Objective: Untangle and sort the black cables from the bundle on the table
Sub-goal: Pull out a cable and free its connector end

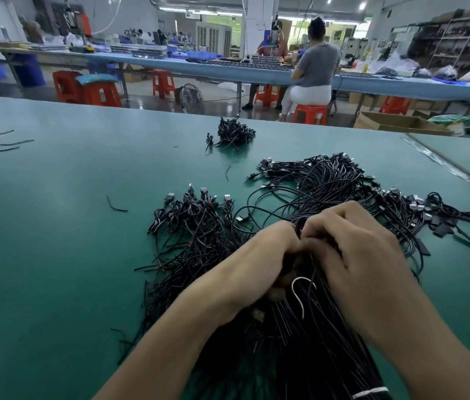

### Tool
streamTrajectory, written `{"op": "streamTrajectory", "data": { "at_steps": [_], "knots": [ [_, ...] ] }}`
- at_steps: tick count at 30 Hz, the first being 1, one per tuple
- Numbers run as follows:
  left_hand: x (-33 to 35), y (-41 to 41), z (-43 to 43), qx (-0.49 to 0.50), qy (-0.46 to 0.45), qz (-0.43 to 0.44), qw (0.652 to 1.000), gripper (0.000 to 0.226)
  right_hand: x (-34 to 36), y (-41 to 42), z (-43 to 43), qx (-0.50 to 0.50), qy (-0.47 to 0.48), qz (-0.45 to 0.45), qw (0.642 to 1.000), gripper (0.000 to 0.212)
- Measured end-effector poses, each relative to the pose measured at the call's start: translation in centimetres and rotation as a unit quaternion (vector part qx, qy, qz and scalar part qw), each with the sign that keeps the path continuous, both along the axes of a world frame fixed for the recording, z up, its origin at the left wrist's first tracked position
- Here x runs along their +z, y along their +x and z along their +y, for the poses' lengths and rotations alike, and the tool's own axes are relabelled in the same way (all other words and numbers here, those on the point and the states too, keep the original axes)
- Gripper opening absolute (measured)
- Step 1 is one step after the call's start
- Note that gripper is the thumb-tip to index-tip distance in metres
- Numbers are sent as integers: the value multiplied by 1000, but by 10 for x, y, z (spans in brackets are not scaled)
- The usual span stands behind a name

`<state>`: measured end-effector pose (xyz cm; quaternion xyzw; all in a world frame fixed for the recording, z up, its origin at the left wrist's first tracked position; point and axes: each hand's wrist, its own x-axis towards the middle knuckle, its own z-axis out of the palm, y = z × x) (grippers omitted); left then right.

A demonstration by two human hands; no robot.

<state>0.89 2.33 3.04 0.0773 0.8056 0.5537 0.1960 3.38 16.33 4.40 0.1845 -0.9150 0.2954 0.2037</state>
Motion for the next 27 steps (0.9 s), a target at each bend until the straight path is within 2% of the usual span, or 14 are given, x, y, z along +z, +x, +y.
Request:
{"op": "streamTrajectory", "data": {
  "at_steps": [2,4,6,9,10,12,14,16,18,19,20,22,24,27],
  "knots": [
    [-3,2,-9,-11,168,-50,984,26,2,-1,6,30,-13,20,999,18],
    [0,3,-19,-23,265,-30,963,22,3,-1,10,55,-23,35,998,19],
    [-4,5,-25,-40,287,10,957,22,2,-1,10,43,-32,46,998,17],
    [-2,-2,-20,3,274,91,958,31,1,-1,3,4,-69,79,994,20],
    [-3,-3,-18,23,256,128,958,24,-1,-1,0,-9,-96,70,993,22],
    [-6,-3,-15,61,222,189,955,8,-4,-2,-6,-32,-172,-12,984,19],
    [-7,-4,-15,81,222,212,948,12,-6,-5,-10,-30,-309,-160,937,19],
    [-8,-4,-17,81,233,207,947,20,-6,-6,-8,15,-449,-311,837,17],
    [-6,-2,-19,64,236,198,949,18,-3,-7,-5,73,-530,-392,749,8],
    [-4,-2,-19,61,239,193,950,16,-3,-7,-4,89,-544,-399,733,9],
    [-3,-2,-19,62,244,186,950,13,-3,-8,-3,89,-538,-384,745,8],
    [-2,-2,-20,75,247,170,951,12,-7,-9,-1,49,-465,-289,835,7],
    [-2,-2,-20,87,242,153,954,15,-10,-8,-1,11,-359,-150,921,16],
    [-3,-2,-21,96,260,107,955,15,-11,-7,1,6,-190,2,982,20]
  ]
}}
